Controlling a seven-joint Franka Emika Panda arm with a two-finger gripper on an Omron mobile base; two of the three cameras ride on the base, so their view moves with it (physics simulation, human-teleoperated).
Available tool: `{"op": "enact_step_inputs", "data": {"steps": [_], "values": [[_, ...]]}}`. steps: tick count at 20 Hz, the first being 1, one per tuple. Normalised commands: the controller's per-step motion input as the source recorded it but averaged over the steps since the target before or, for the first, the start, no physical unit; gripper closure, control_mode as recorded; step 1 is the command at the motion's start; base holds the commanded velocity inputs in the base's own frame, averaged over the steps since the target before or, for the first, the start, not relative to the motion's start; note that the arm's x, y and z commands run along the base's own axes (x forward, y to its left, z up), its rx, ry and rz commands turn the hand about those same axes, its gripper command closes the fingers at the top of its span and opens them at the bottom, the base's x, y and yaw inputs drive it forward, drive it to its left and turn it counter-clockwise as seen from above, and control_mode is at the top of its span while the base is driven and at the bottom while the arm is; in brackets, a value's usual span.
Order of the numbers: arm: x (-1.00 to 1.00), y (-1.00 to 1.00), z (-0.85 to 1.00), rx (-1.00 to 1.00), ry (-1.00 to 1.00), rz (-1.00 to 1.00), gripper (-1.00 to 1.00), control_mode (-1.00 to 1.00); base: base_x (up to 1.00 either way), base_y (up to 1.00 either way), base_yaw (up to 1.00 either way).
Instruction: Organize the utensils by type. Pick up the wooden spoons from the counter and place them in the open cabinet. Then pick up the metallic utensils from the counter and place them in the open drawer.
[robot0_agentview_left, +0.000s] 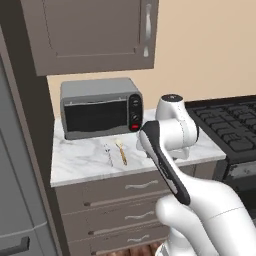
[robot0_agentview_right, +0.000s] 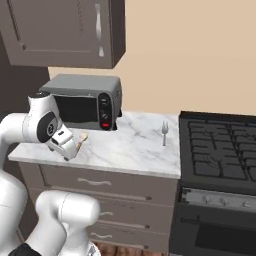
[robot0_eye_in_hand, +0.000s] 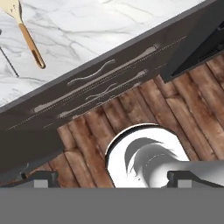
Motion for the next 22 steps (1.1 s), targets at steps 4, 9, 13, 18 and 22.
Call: {"op": "enact_step_inputs", "data": {"steps": [4,9,13,18,22], "values": [[0.00,0.00,0.00,0.00,0.00,0.00,-1.00,1.00,0.27,0.24,0.00],[0.00,0.00,0.00,0.00,0.00,0.00,-1.00,1.00,0.33,0.25,0.17],[0.00,0.00,0.00,0.00,0.00,0.00,-1.00,1.00,0.44,0.21,0.24],[0.00,0.00,0.00,0.00,0.00,0.00,-1.00,1.00,0.38,0.27,0.20],[0.00,0.00,0.00,0.00,0.00,0.00,-1.00,1.00,0.43,0.37,0.08]]}}
